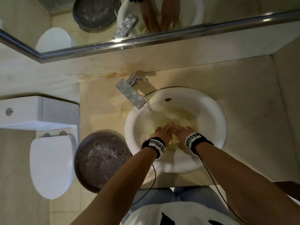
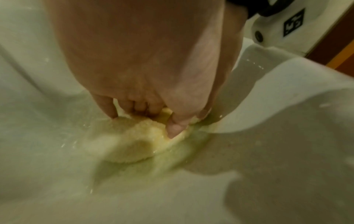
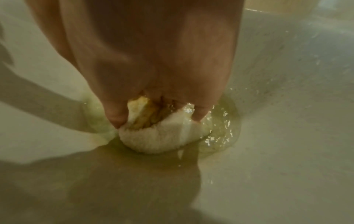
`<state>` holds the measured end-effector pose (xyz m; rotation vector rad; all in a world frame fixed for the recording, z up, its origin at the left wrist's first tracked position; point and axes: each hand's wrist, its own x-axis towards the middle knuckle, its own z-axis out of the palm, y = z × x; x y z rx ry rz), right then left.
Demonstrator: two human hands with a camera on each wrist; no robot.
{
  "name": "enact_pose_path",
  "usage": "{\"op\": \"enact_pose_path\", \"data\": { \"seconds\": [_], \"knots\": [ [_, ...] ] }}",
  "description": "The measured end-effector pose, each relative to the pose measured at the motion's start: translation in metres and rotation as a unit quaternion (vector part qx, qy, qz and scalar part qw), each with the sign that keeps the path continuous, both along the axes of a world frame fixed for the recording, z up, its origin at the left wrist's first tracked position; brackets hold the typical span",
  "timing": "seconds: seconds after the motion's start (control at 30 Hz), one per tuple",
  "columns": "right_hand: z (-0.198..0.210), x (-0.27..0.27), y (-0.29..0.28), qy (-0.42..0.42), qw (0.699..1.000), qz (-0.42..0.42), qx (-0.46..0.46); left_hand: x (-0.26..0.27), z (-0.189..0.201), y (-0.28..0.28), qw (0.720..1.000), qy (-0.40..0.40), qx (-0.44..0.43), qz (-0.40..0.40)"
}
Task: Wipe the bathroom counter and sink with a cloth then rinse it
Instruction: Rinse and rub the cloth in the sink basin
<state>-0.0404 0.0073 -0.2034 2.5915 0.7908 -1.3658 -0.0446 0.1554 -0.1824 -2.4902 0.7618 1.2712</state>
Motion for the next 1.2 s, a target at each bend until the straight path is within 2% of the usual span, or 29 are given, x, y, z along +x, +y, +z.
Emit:
{"op": "enact_pose_path", "data": {
  "seconds": [0.13, 0.27, 0.43, 0.53, 0.6, 0.67, 0.7, 0.77, 0.87, 0.97, 1.1, 1.2],
  "knots": [
    [-0.007, 0.007, 0.012, 0.023, 0.999, 0.000, -0.038, 0.004, -0.004, 0.004, 1.000, 0.005, 0.010, -0.008],
    [0.005, 0.011, 0.027, 0.026, 0.994, 0.036, -0.103, 0.008, -0.007, -0.004, 0.999, 0.004, 0.035, -0.027],
    [0.000, 0.000, 0.044, -0.003, 0.993, 0.015, -0.117, 0.014, -0.025, -0.002, 1.000, -0.005, -0.009, -0.005],
    [0.015, 0.000, 0.049, -0.026, 0.994, 0.010, -0.108, 0.022, -0.021, 0.011, 0.999, 0.029, -0.038, -0.001],
    [0.024, 0.009, 0.050, -0.018, 0.997, -0.022, -0.069, 0.027, -0.012, 0.019, 0.993, 0.037, -0.091, 0.068],
    [0.027, 0.026, 0.044, -0.011, 0.996, -0.091, -0.008, 0.033, -0.006, 0.022, 0.972, 0.015, -0.143, 0.185],
    [0.025, 0.034, 0.038, -0.017, 0.991, -0.129, 0.019, 0.035, -0.005, 0.024, 0.961, 0.019, -0.144, 0.234],
    [0.018, 0.038, 0.023, -0.021, 0.985, -0.166, 0.035, 0.036, -0.006, 0.030, 0.952, 0.042, -0.115, 0.280],
    [0.011, 0.026, 0.008, -0.009, 0.986, -0.166, 0.000, 0.031, -0.006, 0.041, 0.962, 0.058, -0.082, 0.256],
    [0.011, 0.015, 0.004, -0.016, 0.990, -0.140, -0.008, 0.029, 0.001, 0.045, 0.968, 0.047, -0.117, 0.218],
    [0.035, 0.030, -0.005, -0.045, 0.985, -0.165, -0.002, 0.039, 0.028, 0.041, 0.964, -0.052, -0.176, 0.195],
    [0.059, 0.053, -0.015, -0.093, 0.979, -0.179, -0.014, 0.054, 0.050, 0.040, 0.940, -0.114, -0.249, 0.202]
  ]
}}
